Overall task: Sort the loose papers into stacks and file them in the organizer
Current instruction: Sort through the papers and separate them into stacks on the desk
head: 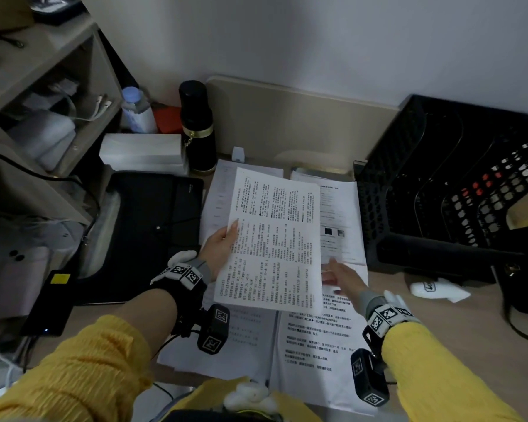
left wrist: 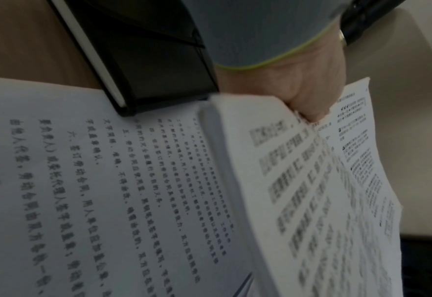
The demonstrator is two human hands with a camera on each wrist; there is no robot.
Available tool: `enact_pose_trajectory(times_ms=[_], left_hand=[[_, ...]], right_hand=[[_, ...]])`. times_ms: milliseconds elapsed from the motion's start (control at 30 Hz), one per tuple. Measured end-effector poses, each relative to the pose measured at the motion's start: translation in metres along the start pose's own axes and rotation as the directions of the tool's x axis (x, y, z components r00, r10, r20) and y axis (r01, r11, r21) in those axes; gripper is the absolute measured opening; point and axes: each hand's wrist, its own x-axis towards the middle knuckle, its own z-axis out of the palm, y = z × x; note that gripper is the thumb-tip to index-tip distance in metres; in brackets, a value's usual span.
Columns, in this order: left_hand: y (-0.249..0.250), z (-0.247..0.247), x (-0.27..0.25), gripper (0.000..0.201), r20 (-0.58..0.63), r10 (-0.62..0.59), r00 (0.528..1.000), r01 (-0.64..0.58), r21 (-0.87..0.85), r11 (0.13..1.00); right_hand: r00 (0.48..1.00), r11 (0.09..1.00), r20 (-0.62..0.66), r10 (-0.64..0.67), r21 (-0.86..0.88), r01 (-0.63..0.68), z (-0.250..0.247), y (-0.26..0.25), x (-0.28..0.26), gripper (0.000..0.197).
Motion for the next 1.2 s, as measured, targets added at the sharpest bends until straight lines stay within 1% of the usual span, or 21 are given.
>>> enact_pose_trajectory(times_ms=[67, 100, 133, 200, 233, 267, 300, 367, 400, 467, 500, 633, 700, 733, 800, 867, 967, 1033, 1133, 1200], left_hand=[[0.002, 0.004, 0.001, 0.039, -0.007, -0.009, 1.0, 0.009, -0.024, 1.0], [0.003, 0.005, 0.002, 0.041, -0.016, -0.01, 1.0, 0.01, -0.024, 1.0], [0.004, 0.005, 0.004, 0.044, -0.022, -0.009, 1.0, 0.009, -0.023, 1.0], [0.004, 0.005, 0.008, 0.049, -0.021, -0.021, 1.0, 0.021, -0.032, 0.999], [0.006, 0.006, 0.008, 0.048, -0.023, -0.025, 0.999, 0.024, -0.036, 0.999], [0.007, 0.006, 0.009, 0.046, -0.03, -0.027, 0.999, 0.025, -0.04, 0.999], [0.009, 0.007, 0.009, 0.045, -0.036, -0.032, 0.999, 0.03, -0.047, 0.998], [0.01, 0.009, 0.012, 0.045, -0.037, -0.047, 0.998, 0.045, -0.061, 0.997], [0.01, 0.009, 0.015, 0.045, -0.031, -0.052, 0.998, 0.05, -0.069, 0.996], [0.009, 0.012, 0.018, 0.046, -0.019, -0.059, 0.998, 0.058, -0.078, 0.995], [0.01, 0.013, 0.02, 0.045, -0.012, -0.066, 0.998, 0.065, -0.077, 0.995], [0.012, 0.021, 0.027, 0.038, 0.007, -0.096, 0.995, 0.097, -0.088, 0.991], [0.014, 0.021, 0.029, 0.029, 0.033, -0.121, 0.992, 0.124, -0.1, 0.987], [0.014, 0.02, 0.03, 0.028, 0.049, -0.133, 0.99, 0.138, -0.106, 0.985], [0.014, 0.017, 0.033, 0.032, 0.062, -0.154, 0.986, 0.161, -0.116, 0.98], [0.013, 0.016, 0.036, 0.033, 0.053, -0.165, 0.985, 0.17, -0.122, 0.978], [0.012, 0.016, 0.04, 0.032, 0.035, -0.186, 0.982, 0.189, -0.12, 0.975], [0.012, 0.017, 0.042, 0.032, 0.028, -0.197, 0.98, 0.199, -0.123, 0.972], [0.012, 0.018, 0.044, 0.032, 0.026, -0.204, 0.979, 0.205, -0.118, 0.972], [0.011, 0.017, 0.044, 0.031, 0.02, -0.212, 0.977, 0.213, -0.121, 0.97]], right_hand=[[0.994, 0.999, 0.109, 0.028, 0.042, -0.033, 0.008, -0.008, -0.002, 0.056], [0.99, 0.998, 0.14, 0.021, 0.048, -0.028, 0.011, -0.011, -0.003, 0.055], [0.988, 0.999, 0.155, 0.0, 0.046, -0.007, 0.014, -0.015, -0.002, 0.05], [0.991, 0.999, 0.126, -0.05, 0.017, 0.048, 0.016, -0.021, 0.0, 0.037], [0.994, 0.998, 0.096, -0.062, 0.019, 0.06, 0.015, -0.023, 0.001, 0.035], [0.996, 0.997, 0.077, -0.048, 0.057, 0.044, 0.014, -0.024, 0.003, 0.037], [0.998, 0.993, 0.064, -0.023, 0.115, 0.016, 0.012, -0.025, 0.005, 0.044], [0.997, 0.982, 0.078, 0.01, 0.189, -0.024, 0.008, -0.027, 0.008, 0.056], [0.995, 0.983, 0.096, 0.014, 0.182, -0.031, 0.008, -0.027, 0.009, 0.055], [0.995, 0.991, 0.099, -0.019, 0.137, 0.005, 0.008, -0.029, 0.008, 0.037], [0.996, 0.992, 0.079, -0.035, 0.12, 0.026, 0.009, -0.03, 0.008, 0.032], [0.995, 0.994, -0.095, -0.026, 0.106, 0.036, 0.003, -0.034, 0.018, 0.03], [0.981, 0.996, -0.192, -0.02, 0.085, 0.037, -0.009, -0.036, 0.027, 0.03], [0.973, 0.997, -0.231, -0.023, 0.064, 0.038, -0.017, -0.037, 0.032, 0.031], [0.95, 0.998, -0.313, -0.01, 0.056, 0.029, -0.031, -0.039, 0.041, 0.032], [0.928, 0.998, -0.37, 0.037, 0.06, -0.016, -0.045, -0.041, 0.052, 0.035], [0.906, 0.997, -0.417, 0.074, -0.005, -0.083, -0.057, -0.048, 0.057, 0.032], [0.899, 0.991, -0.429, 0.093, -0.05, -0.127, -0.059, -0.05, 0.061, 0.035], [0.887, 0.986, -0.443, 0.129, -0.041, -0.163, -0.056, -0.052, 0.069, 0.056], [0.881, 0.987, -0.456, 0.123, -0.037, -0.157, -0.05, -0.05, 0.072, 0.064]])
